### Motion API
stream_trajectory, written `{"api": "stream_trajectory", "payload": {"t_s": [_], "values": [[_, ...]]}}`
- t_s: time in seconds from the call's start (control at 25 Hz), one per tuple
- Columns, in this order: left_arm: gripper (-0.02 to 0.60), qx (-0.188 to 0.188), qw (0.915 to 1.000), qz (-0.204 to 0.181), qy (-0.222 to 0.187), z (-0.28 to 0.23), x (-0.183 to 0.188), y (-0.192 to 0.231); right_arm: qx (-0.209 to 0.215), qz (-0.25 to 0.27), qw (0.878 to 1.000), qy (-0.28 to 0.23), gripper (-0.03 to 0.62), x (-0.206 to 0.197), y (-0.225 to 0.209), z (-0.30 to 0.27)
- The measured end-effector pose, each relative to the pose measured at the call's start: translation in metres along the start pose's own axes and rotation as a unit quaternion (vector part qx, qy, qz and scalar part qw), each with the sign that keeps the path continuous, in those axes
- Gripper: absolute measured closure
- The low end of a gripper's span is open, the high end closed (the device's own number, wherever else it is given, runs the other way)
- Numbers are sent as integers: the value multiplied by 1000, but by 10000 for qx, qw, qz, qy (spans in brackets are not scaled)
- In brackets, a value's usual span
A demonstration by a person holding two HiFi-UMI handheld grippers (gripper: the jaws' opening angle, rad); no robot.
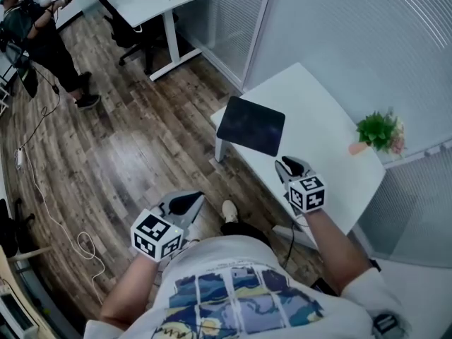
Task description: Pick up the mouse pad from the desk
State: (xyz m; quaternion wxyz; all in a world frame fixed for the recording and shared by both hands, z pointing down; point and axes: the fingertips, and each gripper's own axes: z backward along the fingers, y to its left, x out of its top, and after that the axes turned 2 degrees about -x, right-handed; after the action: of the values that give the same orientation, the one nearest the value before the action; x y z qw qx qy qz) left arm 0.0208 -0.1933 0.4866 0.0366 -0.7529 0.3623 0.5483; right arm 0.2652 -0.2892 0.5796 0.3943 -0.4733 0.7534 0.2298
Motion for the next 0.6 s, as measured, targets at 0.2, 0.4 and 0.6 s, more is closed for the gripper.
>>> {"api": "stream_trajectory", "payload": {"t_s": [0.2, 0.4, 0.6], "values": [[580, 167, 9998, 96, -12, -36, 15, 9, 37, 53, 9999, 150, 496, -1, -54, -51], [579, 400, 9990, 172, -23, -68, 29, 22, 84, 101, 9996, 263, 485, 0, -101, -105], [579, 598, 9979, 232, -24, -83, 39, 28, 70, 233, 9987, 449, 477, -4, -136, -138]]}}
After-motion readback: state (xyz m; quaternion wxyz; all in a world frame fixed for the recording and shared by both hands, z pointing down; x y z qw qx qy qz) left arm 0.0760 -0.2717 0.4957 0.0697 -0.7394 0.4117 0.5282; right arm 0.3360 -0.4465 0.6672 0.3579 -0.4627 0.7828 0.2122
